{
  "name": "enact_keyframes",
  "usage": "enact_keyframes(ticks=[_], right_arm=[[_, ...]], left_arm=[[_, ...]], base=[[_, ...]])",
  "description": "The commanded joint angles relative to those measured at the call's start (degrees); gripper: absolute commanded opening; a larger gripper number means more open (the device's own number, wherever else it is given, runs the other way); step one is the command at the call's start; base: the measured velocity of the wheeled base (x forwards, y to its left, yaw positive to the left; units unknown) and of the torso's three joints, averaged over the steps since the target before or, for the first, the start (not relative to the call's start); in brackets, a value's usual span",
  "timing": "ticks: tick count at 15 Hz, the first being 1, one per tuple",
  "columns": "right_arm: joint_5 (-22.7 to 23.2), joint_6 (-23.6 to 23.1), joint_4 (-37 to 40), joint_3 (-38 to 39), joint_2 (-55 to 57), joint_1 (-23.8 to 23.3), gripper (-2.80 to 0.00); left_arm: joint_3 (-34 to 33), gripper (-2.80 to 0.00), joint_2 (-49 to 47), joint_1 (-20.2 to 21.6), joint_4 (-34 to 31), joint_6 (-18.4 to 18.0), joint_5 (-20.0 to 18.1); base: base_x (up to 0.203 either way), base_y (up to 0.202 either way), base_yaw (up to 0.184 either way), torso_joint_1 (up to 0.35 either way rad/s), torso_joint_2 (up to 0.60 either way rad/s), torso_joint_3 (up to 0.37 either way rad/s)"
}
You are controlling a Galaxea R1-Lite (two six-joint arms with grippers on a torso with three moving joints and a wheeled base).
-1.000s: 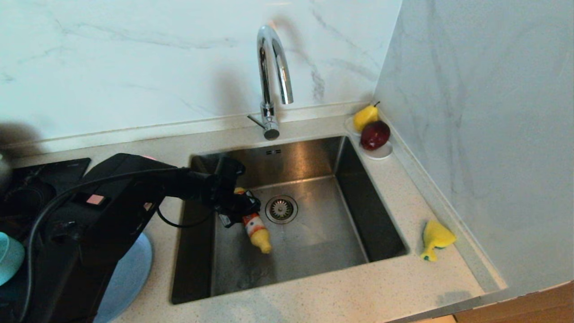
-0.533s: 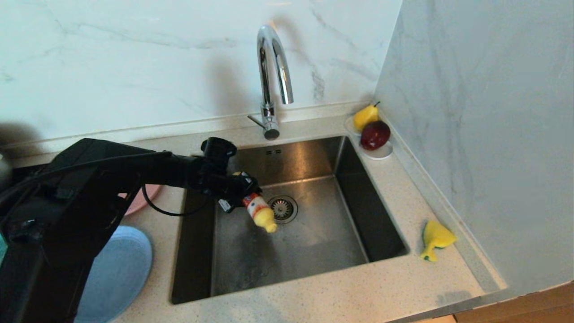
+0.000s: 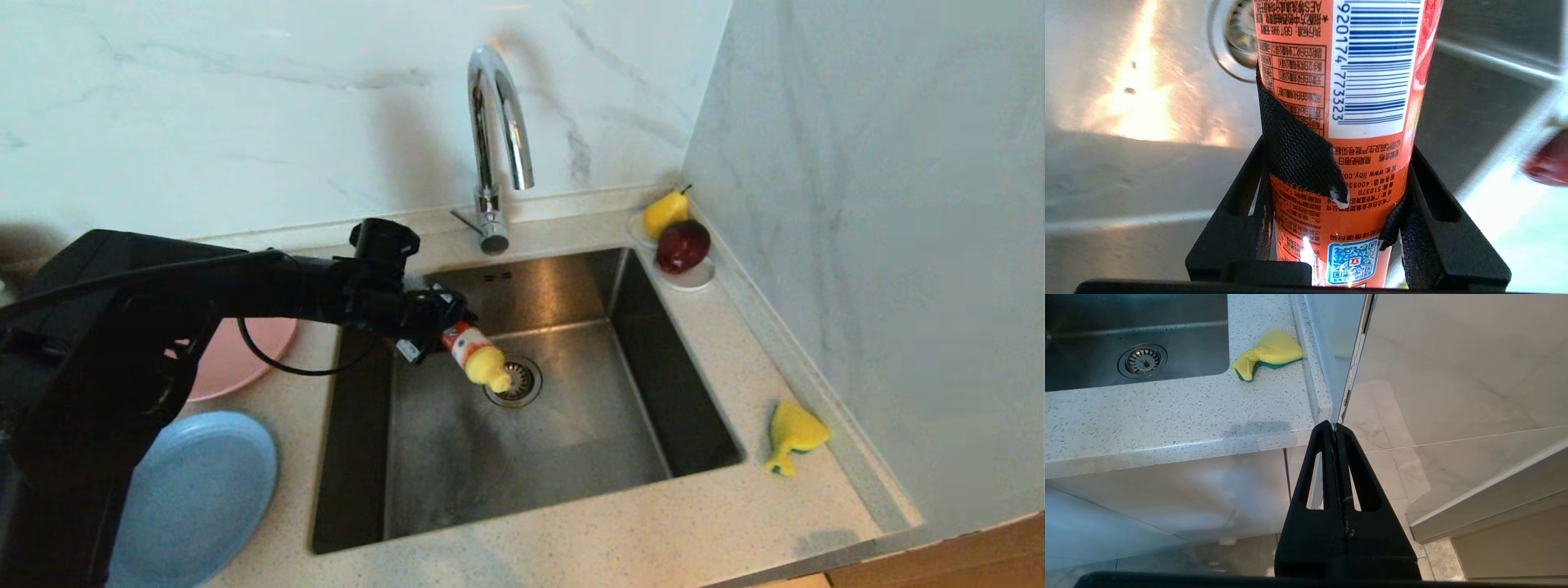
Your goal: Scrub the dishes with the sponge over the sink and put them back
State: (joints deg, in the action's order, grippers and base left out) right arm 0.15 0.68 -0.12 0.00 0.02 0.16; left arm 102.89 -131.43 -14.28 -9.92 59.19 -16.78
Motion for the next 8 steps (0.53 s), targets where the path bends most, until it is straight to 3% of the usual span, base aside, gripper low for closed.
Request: enact_keyframes(ticks=[1,4,8], right_arm=[[0.02,0.02,0.00,0.00,0.02,0.02,-2.80],[0.02,0.02,-0.03,0.00,-0.02,0.02,-2.80],[0.02,0.02,0.03,0.00,-0.02,0.02,-2.80]], left_arm=[[-0.14,-2.80,2.37,0.10,-0.26,1.20,-1.02],[-0.42,-2.80,4.01,1.26,-0.36,3.74,-1.48],[-0.93,-2.80,7.63,3.66,-1.90,7.36,-5.33]], base=[[0.000,0.000,0.000,0.000,0.00,0.000],[0.000,0.000,0.000,0.000,0.00,0.000],[0.000,0.000,0.000,0.000,0.00,0.000]])
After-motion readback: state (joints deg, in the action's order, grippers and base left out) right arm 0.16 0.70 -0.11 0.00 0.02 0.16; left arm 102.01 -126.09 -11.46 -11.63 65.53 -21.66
